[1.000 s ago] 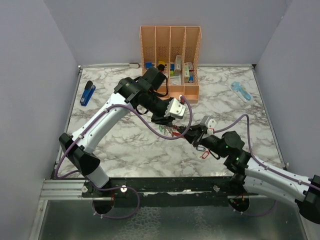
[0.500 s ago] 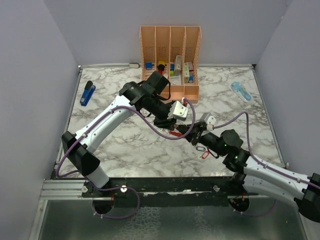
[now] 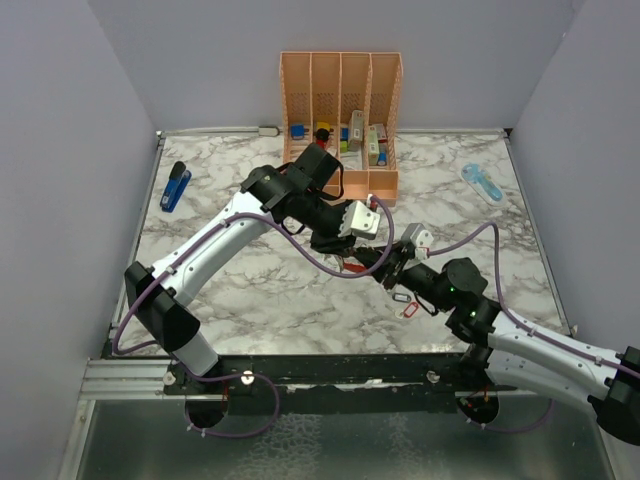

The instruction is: Put the keys on the keyring

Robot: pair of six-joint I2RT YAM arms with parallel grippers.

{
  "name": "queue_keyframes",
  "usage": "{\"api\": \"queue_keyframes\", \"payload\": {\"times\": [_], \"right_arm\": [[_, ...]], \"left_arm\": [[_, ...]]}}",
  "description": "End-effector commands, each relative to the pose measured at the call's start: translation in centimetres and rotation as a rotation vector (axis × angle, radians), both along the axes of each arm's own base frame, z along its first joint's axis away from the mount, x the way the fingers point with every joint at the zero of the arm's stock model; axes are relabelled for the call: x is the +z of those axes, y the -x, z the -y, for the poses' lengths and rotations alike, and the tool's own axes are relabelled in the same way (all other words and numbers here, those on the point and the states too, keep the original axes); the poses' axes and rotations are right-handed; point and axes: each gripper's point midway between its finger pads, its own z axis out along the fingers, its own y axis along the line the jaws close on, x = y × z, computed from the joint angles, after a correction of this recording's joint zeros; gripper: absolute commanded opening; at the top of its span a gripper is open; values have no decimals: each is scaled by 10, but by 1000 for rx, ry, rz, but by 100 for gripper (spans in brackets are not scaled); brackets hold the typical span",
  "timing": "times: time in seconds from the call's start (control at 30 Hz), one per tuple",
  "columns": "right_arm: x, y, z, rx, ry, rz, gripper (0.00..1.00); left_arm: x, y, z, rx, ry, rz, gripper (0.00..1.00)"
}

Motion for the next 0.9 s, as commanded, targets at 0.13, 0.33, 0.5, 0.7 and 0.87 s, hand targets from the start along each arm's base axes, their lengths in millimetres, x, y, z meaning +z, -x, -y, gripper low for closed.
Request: {"api": "queue_keyframes", "payload": {"times": [0.13, 0.33, 0.5, 0.7, 0.87], "right_arm": [[37, -1, 8, -30, -91, 55, 6], [37, -2, 11, -46, -93, 51, 6], [35, -3, 10, -49, -90, 41, 6], [34, -4, 10, -53, -93, 28, 6], [32, -6, 10, -63, -91, 2, 6]], "left_arm": [[-2, 5, -3, 7, -2, 4, 38], [3, 9, -2, 5, 14, -17, 38], [9, 7, -1, 16, 23, -11, 38], [20, -1, 4, 37, 43, 18, 38], [20, 5, 5, 23, 53, -8, 38]]}}
